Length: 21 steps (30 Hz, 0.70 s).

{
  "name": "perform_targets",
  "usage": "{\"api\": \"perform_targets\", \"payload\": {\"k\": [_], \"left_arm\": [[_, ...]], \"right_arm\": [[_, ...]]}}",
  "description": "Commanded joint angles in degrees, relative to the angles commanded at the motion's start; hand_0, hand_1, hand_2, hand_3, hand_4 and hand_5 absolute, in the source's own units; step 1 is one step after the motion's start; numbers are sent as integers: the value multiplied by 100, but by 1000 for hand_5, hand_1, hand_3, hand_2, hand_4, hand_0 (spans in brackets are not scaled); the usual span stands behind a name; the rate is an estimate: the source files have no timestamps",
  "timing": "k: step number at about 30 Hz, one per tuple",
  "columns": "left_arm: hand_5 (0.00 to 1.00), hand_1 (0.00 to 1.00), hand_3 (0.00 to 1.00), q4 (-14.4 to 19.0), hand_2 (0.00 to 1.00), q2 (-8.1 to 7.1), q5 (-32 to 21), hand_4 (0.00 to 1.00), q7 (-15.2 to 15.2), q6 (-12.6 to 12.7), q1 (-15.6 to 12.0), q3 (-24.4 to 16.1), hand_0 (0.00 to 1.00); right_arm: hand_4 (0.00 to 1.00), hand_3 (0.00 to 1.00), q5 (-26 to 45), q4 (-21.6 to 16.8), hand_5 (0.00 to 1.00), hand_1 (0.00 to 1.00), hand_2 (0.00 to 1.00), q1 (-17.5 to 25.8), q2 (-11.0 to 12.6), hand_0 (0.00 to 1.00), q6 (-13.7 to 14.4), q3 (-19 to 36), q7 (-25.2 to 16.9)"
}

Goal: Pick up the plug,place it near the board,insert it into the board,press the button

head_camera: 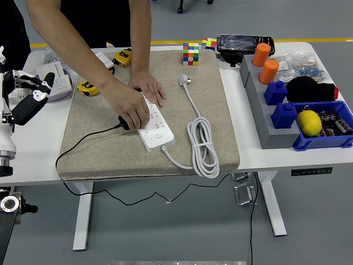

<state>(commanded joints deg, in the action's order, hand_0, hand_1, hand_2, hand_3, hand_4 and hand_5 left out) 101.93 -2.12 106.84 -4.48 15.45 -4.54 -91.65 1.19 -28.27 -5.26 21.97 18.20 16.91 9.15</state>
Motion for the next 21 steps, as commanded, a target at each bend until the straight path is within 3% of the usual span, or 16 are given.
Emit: {"api": "perform_targets", "payload": {"k": [3, 4, 10, 15, 16, 21], "left_arm": [[2, 64, 947, 0, 180, -84, 745, 459, -3, -137, -46, 58, 219], [2, 12, 859, 0, 133, -110, 968, 529, -5, -198, -59, 76, 175], [2, 2, 839, 0, 118, -347, 2316, 553, -13, -705, -113, 394, 154], [2, 2, 839, 0, 118, -502, 2316, 553, 57, -1079, 6, 846, 154], [2, 2, 841, 0, 124, -514, 2316, 603, 57, -1130, 24, 908, 137], [2, 2, 841, 0, 124, -512, 2316, 603, 111, -1383, 134, 1287, 137]], "right_arm": [[998, 827, -3, -2, 998, 883, 817, -1, 3, 998, 4, -3, -1], [998, 825, -2, -2, 998, 884, 816, -1, 4, 998, 5, -4, -1], [998, 823, 11, 1, 998, 881, 811, -10, 25, 998, 23, -14, 3], [998, 823, 12, -2, 998, 881, 811, -28, 16, 998, 60, -20, -20], [998, 821, 14, -1, 998, 880, 811, -33, 11, 998, 63, -32, -19], [998, 821, 5, -9, 998, 880, 811, -30, 14, 998, 89, -64, -25]]}}
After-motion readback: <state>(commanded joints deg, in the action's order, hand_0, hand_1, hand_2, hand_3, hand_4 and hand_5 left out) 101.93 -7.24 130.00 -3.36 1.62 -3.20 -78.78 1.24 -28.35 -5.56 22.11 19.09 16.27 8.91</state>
